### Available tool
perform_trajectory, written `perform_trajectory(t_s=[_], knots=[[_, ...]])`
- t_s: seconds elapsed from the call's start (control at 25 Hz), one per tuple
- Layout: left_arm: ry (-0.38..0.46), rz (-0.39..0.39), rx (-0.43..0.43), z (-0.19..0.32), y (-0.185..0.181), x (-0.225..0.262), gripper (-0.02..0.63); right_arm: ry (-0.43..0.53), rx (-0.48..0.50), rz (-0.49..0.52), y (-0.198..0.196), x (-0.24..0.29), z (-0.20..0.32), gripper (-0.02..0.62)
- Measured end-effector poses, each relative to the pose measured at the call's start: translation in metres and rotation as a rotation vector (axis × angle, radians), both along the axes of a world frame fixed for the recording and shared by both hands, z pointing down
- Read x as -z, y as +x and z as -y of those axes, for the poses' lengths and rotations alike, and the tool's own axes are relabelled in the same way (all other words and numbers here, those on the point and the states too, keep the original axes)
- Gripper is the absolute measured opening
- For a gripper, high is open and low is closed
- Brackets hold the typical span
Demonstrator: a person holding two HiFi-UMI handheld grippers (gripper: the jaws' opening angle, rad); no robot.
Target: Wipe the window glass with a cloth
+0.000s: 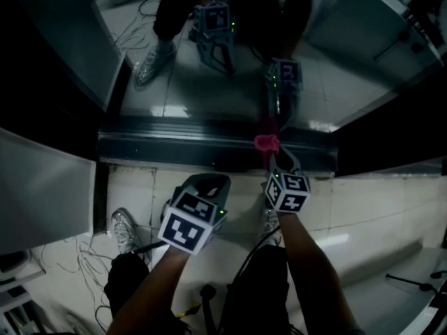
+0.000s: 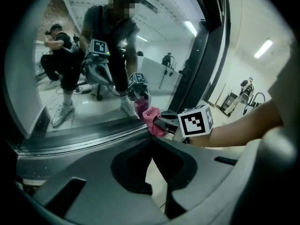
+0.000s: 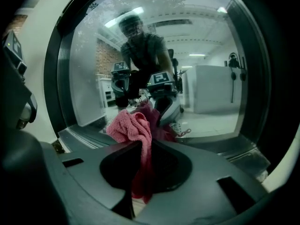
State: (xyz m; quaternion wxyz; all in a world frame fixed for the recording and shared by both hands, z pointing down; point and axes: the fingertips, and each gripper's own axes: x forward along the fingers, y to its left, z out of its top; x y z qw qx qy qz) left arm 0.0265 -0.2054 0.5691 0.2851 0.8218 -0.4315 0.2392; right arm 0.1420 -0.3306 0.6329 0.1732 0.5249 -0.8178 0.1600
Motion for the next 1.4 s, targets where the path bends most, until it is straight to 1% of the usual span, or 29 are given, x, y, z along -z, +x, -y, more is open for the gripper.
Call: perform_trajectory(t_s=[0.08, 0.28, 0.4, 0.56, 0.64, 0.76, 0.88, 1.24, 1.4], knots=[[-0.004, -0.003, -0.006, 0.000, 0.012, -0.004, 0.002, -0.007, -0.030, 0.007, 0.021, -0.002, 0.001, 0.048], [-0.019, 0.023, -0.051, 0.004, 0.053, -0.017, 0.002, -0.004, -0.083, 0.023, 0.075, -0.003, 0.009, 0.048], [-0.022, 0.021, -0.067, 0.007, 0.063, -0.023, 0.002, 0.006, -0.097, 0.021, 0.086, -0.002, 0.013, 0.048], [-0.022, 0.010, -0.110, 0.001, 0.072, -0.028, 0.002, 0.014, -0.137, 0.020, 0.094, 0.001, 0.012, 0.048], [-0.030, 0.004, -0.131, -0.001, 0.087, -0.033, 0.002, 0.015, -0.158, 0.022, 0.113, 0.001, 0.014, 0.048], [-0.037, -0.005, -0.154, 0.001, 0.114, -0.037, 0.002, 0.012, -0.197, 0.031, 0.151, -0.002, 0.019, 0.048], [-0.049, 0.006, -0.164, 0.001, 0.122, -0.044, 0.002, 0.014, -0.230, 0.039, 0.172, -0.005, 0.023, 0.048], [-0.056, 0.002, -0.190, -0.001, 0.140, -0.050, 0.002, 0.028, -0.412, 0.106, 0.223, -0.007, 0.026, 0.048], [-0.060, 0.004, -0.202, -0.004, 0.143, -0.052, 0.002, 0.049, -0.524, 0.129, 0.250, -0.006, 0.025, 0.048]])
